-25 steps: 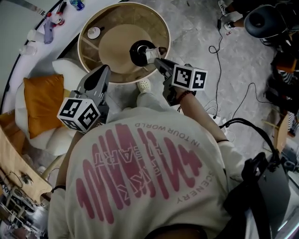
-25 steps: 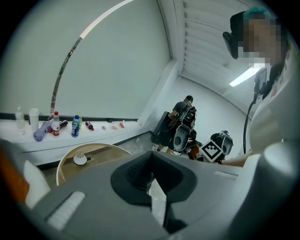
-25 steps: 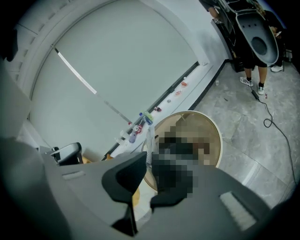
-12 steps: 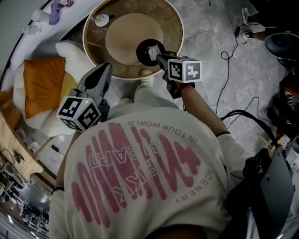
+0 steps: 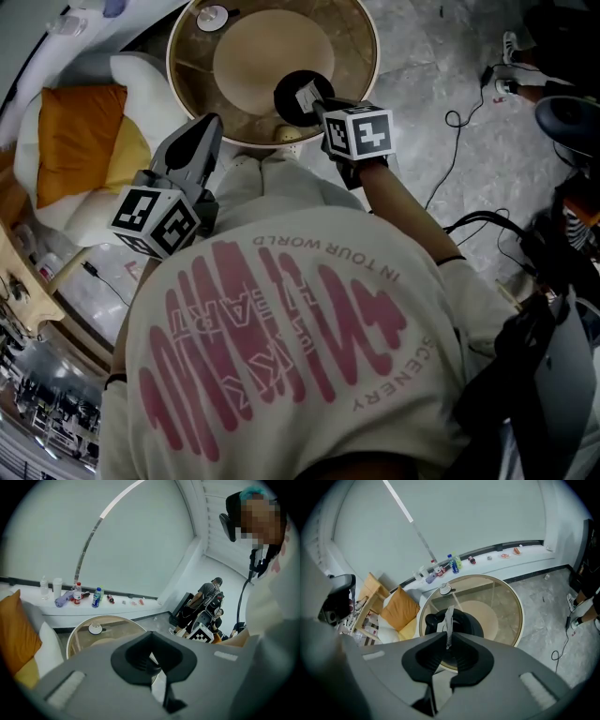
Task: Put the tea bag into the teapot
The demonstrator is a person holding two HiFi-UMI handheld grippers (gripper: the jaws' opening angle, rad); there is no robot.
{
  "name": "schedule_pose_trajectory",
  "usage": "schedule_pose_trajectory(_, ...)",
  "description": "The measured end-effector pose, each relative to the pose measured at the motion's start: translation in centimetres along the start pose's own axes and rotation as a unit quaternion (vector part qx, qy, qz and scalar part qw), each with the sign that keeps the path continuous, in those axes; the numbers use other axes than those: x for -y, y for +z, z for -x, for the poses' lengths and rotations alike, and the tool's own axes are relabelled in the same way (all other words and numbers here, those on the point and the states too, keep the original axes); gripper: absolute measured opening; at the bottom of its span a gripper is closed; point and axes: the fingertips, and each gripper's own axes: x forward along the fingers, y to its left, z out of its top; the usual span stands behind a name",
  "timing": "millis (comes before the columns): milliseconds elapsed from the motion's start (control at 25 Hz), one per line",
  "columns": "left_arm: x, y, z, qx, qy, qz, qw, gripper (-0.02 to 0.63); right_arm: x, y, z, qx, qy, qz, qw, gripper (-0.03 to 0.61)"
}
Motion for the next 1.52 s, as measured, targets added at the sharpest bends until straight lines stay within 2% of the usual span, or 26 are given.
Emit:
schedule_pose_trajectory(280,-0.9,0.1,-0.4,0.005,-0.005,0.015,0.9999,0.015,0.3,0.0,-0.2,-0.025,-0.036,0.039,0.998,0.043)
schedule_pose_trajectory(560,-1.7,1.0,-0.6,0.007,-0.018,0.011,0.9998,0.015,0.2,0.0,-1.2,-0.058,-0.082,0.107,0.989,0.044)
schedule_pose_trajectory(760,-2.6,0.6,-0.1,0.004,-0.013,0.018,0.9997,0.015,0.8,-0.3,-1.9,-0.078,-0.095,0.119,0.985,0.047)
schedule_pose_trajectory(920,-3.2,0.5,0.4,0.005,-0.013,0.023,0.9996,0.015,0.5,0.1,-2.2,-0.098,-0.107,0.156,0.977,0.046)
schedule_pose_trajectory(1120,-4.4,0.8,0.7,0.007,-0.010,0.027,0.9996,0.015,-0.2,-0.2,-3.2,-0.141,-0.115,0.209,0.961,0.044)
schedule_pose_trajectory(1400,-5.0,0.8,1.0,0.010,-0.005,0.037,0.9993,0.015,-0.1,-0.8,-3.6,-0.178,-0.117,0.245,0.946,0.041)
schedule_pose_trajectory(1520,-5.1,1.1,0.9,0.008,-0.006,0.038,0.9992,0.015,-0.2,-0.7,-3.7,-0.192,-0.110,0.250,0.943,0.041)
